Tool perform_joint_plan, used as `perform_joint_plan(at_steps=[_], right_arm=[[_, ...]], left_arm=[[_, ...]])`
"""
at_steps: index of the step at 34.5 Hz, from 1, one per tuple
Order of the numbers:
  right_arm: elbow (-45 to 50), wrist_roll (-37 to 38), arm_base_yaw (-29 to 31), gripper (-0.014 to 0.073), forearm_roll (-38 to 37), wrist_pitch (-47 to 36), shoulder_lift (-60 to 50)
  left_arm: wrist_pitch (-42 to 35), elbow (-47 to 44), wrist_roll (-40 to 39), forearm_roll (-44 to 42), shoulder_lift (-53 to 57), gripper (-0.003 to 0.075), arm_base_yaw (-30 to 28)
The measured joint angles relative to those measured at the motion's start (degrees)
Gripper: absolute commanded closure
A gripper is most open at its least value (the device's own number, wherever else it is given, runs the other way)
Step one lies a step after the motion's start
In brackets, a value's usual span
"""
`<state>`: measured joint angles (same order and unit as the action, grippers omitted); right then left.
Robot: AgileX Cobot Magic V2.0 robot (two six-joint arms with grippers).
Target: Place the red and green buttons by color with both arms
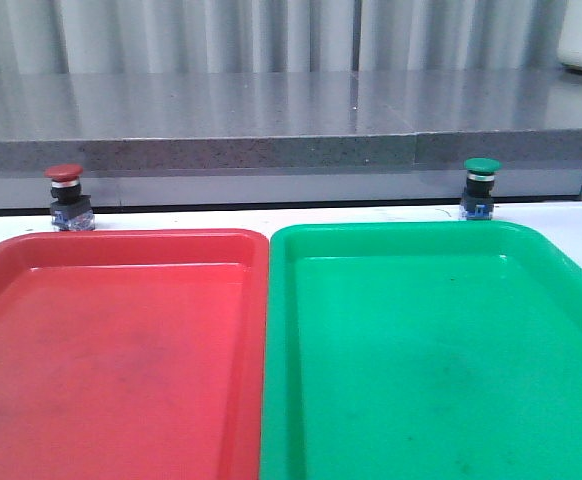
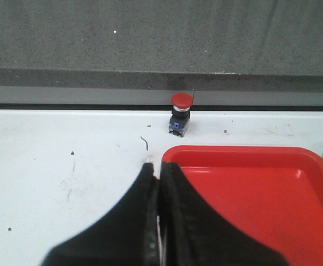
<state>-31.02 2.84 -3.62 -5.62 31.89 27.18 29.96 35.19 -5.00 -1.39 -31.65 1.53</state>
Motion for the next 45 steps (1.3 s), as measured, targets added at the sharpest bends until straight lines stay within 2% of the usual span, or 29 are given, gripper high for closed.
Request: perform_joint_plan(at_steps=[1, 3, 4, 5, 7, 8, 21, 27, 45], right_arm=[[0.00, 0.00, 0.00, 0.0381, 0.00, 0.00, -0.01], [0.00, 0.00, 0.00, 0.0188, 0.00, 0.00, -0.01], [0.00, 0.00, 0.00, 0.0089, 0.00, 0.00, -0.01], [0.00, 0.00, 0.00, 0.0012, 0.00, 0.00, -0.01], [0.00, 0.00, 0.00, -0.0069, 0.00, 0.00, -0.01], [0.00, 0.00, 0.00, -0.0066, 0.00, 0.00, -0.01], [0.00, 0.00, 0.00, -0.0059, 0.00, 0.00, -0.01], [0.00, 0.00, 0.00, -0.0059, 0.00, 0.00, -0.01], [0.00, -0.08, 0.00, -0.0059, 0.00, 0.00, -0.01]], left_arm=[[0.00, 0.00, 0.00, 0.00, -0.48, 0.0649, 0.00], [0.00, 0.00, 0.00, -0.11, -1.05, 0.0491, 0.00], [-0.14, 0.00, 0.00, -0.11, -1.17, 0.0402, 0.00], [-0.36, 0.00, 0.00, -0.11, -1.17, 0.0281, 0.00], [-0.99, 0.00, 0.00, -0.11, -1.17, 0.0162, 0.00], [-1.10, 0.00, 0.00, -0.11, -1.17, 0.0134, 0.00], [-2.80, 2.07, 0.00, 0.20, -8.71, 0.0133, 1.40], [-4.06, 8.18, 0.04, 0.24, -19.82, 0.0133, 4.04], [-4.68, 26.07, 0.13, 0.24, -50.42, 0.0133, 4.16]])
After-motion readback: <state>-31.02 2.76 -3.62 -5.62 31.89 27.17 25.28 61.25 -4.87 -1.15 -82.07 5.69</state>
